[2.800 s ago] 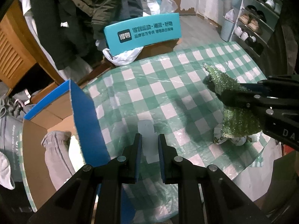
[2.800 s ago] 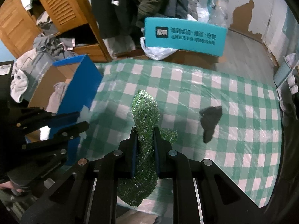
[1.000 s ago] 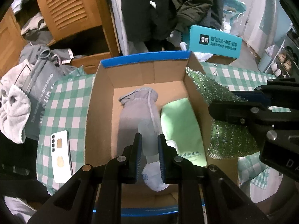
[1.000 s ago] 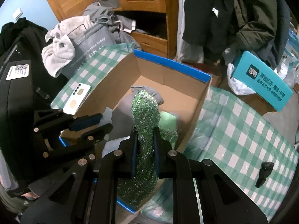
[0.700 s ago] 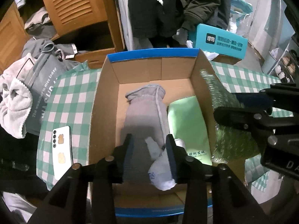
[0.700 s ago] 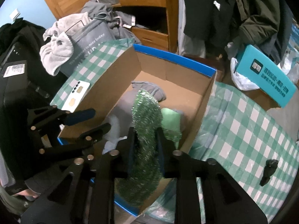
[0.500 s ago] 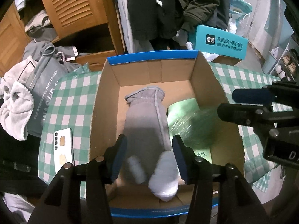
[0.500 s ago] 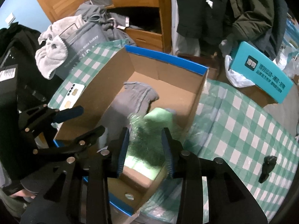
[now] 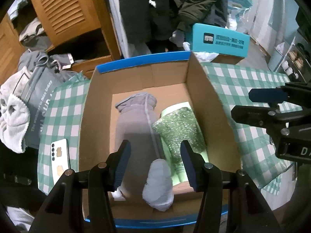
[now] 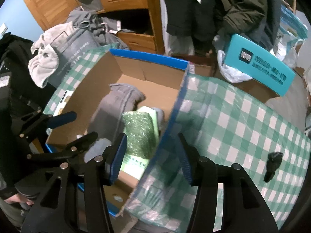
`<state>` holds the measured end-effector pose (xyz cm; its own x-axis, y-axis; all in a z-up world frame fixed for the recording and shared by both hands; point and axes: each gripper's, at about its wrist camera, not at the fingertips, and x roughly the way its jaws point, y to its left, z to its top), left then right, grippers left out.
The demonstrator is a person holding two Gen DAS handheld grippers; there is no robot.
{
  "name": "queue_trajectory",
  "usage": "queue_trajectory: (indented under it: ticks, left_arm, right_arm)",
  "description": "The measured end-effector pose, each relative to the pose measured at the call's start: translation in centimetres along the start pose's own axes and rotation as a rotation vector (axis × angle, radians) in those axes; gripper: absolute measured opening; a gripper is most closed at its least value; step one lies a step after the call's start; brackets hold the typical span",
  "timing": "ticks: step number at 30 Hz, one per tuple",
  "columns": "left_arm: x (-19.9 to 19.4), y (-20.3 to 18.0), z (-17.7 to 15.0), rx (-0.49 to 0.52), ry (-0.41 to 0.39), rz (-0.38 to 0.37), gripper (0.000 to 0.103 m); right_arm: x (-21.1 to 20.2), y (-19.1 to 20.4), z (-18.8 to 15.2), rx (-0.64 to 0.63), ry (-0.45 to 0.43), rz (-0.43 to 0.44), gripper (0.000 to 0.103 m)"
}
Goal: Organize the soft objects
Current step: 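Open the right gripper to drop the green scrubber into the box, then move both grippers over the table toward the black glove and white bag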
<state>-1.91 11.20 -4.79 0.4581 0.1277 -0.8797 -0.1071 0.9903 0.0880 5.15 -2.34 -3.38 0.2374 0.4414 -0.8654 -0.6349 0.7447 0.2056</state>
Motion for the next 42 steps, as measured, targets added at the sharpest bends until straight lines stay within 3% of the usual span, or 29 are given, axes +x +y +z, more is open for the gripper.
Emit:
queue_trajectory:
  ticks: [21,27,42]
  left_arm:
    - [0.0,-8.3,1.1,0.156,0.005,-0.004,0.07]
    - [0.4,-11.2,1.6,0.199,0.021,-0.02,0.076]
    - [2.9,-17.0,4.5,0.221,0.059,-0.047,0.078]
  right_arm:
    - [-1.8,-7.2,-5.2,0.089,0.007,-0.098,0.068]
    - [-2.4,-10.9,-6.7,0.158,0.006,-0.13,0.07]
    - [-2.6,-21.1,-10.2,0.336,0.021,-0.245,0.07]
